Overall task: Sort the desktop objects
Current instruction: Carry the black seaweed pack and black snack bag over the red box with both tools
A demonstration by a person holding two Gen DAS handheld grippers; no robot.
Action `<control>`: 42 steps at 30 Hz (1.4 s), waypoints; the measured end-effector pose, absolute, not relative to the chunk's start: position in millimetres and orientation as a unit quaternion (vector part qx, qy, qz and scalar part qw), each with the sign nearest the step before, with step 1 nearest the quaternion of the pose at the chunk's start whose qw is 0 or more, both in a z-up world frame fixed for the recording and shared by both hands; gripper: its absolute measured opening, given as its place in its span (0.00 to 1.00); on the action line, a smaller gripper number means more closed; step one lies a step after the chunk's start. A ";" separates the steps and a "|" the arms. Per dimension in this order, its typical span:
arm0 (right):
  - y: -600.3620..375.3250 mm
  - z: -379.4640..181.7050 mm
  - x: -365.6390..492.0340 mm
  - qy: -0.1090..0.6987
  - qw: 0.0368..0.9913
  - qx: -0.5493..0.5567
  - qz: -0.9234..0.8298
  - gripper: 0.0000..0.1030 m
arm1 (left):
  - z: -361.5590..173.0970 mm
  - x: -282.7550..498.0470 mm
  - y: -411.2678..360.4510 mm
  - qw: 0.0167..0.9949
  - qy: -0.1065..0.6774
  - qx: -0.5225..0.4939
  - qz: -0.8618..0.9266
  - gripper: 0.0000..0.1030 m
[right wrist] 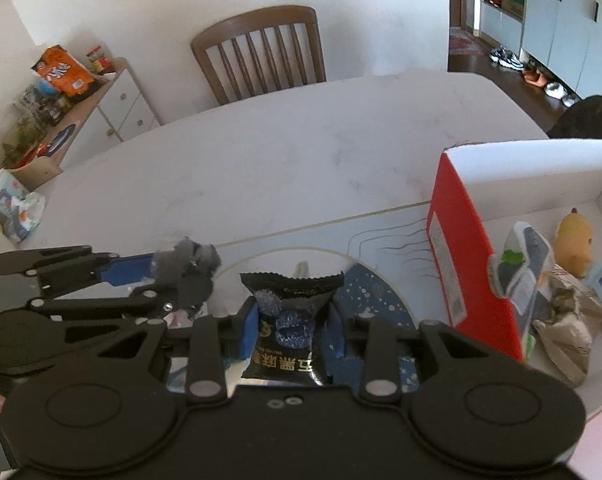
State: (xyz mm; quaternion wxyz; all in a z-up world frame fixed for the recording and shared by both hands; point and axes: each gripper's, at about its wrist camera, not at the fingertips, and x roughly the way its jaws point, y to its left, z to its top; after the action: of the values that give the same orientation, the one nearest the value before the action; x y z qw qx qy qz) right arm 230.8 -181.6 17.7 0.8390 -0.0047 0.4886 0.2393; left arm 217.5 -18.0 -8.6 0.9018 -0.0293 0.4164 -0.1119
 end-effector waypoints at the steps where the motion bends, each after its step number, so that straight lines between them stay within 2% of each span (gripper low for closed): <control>1: -184.5 21.0 228.1 0.486 0.840 -0.006 0.242 0.33 | -5.9 214.2 -21.9 0.902 0.417 -0.028 -0.114 0.34; 17: -250.3 54.0 207.5 0.470 0.845 -0.003 0.255 0.33 | 29.6 185.9 -89.6 0.900 0.403 -0.013 -0.168 0.34; 42: -407.1 67.8 253.3 0.450 0.872 0.024 0.191 0.33 | 42.3 229.3 -212.1 0.891 0.397 0.018 -0.221 0.34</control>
State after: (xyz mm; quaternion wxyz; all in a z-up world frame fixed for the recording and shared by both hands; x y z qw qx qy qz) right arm 253.3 -407.1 67.8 0.8717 0.0242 0.4505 0.1914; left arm 229.3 -212.1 42.3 0.8907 0.0180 0.3969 -0.2208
